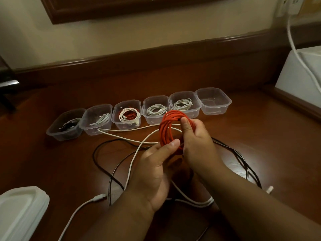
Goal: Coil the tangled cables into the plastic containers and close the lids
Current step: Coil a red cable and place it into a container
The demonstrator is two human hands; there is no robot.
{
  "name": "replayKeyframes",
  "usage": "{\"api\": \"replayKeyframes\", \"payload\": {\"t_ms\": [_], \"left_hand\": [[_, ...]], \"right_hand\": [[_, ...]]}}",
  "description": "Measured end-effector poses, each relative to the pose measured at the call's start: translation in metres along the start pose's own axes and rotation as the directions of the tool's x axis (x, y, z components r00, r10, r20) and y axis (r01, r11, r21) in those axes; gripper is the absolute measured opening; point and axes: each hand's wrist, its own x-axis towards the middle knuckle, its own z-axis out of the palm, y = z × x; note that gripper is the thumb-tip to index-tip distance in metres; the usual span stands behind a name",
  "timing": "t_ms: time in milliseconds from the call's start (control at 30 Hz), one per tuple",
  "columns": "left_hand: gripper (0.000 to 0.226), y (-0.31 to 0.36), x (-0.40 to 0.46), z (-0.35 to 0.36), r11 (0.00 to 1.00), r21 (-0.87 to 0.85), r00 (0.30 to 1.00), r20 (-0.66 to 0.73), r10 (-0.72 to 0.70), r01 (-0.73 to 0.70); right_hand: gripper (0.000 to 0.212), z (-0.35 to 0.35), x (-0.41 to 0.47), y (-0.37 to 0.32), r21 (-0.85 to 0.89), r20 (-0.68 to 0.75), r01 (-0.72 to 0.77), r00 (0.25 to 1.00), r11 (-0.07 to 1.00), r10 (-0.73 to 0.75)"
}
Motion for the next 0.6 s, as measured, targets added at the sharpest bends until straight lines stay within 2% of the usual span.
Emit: {"api": "replayKeyframes", "payload": {"t_ms": [100,200,333,533,600], "left_hand": [[0.023,0.0,0.001,0.001,0.999,-0.037,0.998,-0.038,-0.041,0.04],[0.022,0.0,0.002,0.002,0.996,-0.068,0.996,-0.06,-0.066,0.062],[0.026,0.0,0.004,0.003,0.999,-0.019,0.996,-0.071,-0.047,0.046],[0.048,0.004,0.011,-0.008,0.994,-0.106,0.998,-0.058,-0.022,0.015],[0.038,0.002,0.012,-0.008,0.998,-0.026,0.995,-0.091,0.051,-0.053]], "right_hand": [[0.027,0.001,0.0,0.002,-0.083,0.013,0.055,0.998,0.995,-0.054],[0.029,0.0,0.0,0.002,-0.112,0.055,0.027,0.998,0.993,-0.021],[0.03,-0.002,-0.001,-0.003,-0.094,0.141,0.027,0.99,0.995,-0.014],[0.047,-0.001,-0.001,-0.006,-0.144,0.159,0.221,0.967,0.965,-0.198],[0.034,-0.002,-0.001,-0.006,-0.146,0.162,0.221,0.967,0.964,-0.197]]}}
